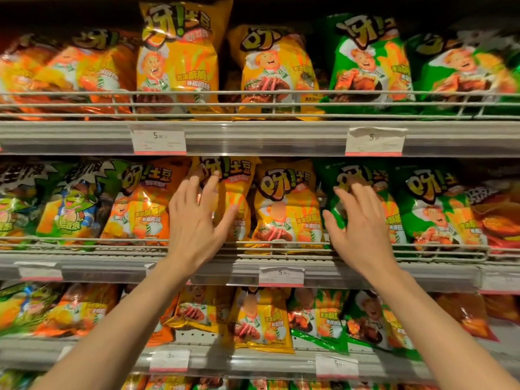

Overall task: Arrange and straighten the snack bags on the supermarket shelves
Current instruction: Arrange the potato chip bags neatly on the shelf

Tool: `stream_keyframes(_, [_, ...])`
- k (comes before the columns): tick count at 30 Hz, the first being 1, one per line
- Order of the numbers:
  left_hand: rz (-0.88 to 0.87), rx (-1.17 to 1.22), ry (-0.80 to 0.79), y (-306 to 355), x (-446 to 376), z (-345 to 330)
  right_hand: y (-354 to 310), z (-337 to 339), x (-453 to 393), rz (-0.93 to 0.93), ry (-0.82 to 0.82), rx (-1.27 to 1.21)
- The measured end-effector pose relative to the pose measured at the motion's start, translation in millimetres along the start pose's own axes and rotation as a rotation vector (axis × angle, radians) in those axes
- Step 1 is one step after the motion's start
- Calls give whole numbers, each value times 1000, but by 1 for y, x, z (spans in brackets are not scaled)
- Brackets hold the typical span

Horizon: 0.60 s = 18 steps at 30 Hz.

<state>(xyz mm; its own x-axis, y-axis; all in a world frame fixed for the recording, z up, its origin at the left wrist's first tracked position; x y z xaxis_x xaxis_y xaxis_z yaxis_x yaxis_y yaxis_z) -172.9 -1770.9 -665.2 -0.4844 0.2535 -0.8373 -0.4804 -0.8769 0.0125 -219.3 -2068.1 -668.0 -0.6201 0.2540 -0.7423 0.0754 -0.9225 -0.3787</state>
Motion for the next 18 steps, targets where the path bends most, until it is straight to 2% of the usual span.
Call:
stream_keyframes(3, [-57,-42,-76,19,-9,-15,27,-1,-7,-94,-10,166])
stream_keyframes(6, [-18,-120,-91,19,-6,-26,31,-14,0,-50,-22,274])
stream_keyframes(13, [-10,-174,-81,19,-7,-29,36,-23,-6,-76,-109,305])
stream_keyframes(18, [-15,-97,-80,16,-1,-28,33,-17,2,-7,-105,264])
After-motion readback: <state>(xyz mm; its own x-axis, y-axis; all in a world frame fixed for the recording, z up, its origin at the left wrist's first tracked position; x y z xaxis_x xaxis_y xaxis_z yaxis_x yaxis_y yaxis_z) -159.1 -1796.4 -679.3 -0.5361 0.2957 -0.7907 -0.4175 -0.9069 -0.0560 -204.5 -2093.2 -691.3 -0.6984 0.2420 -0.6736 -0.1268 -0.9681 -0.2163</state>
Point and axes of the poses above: each hand's wrist, its own x-axis away from the middle knuckle, its own z-axis out of the back of the hand, y = z × x, the point moved 8 cm from there along -x, towards the middle knuckle, and after that the axes turned 12 degrees about -z, right-handed, at the moved point
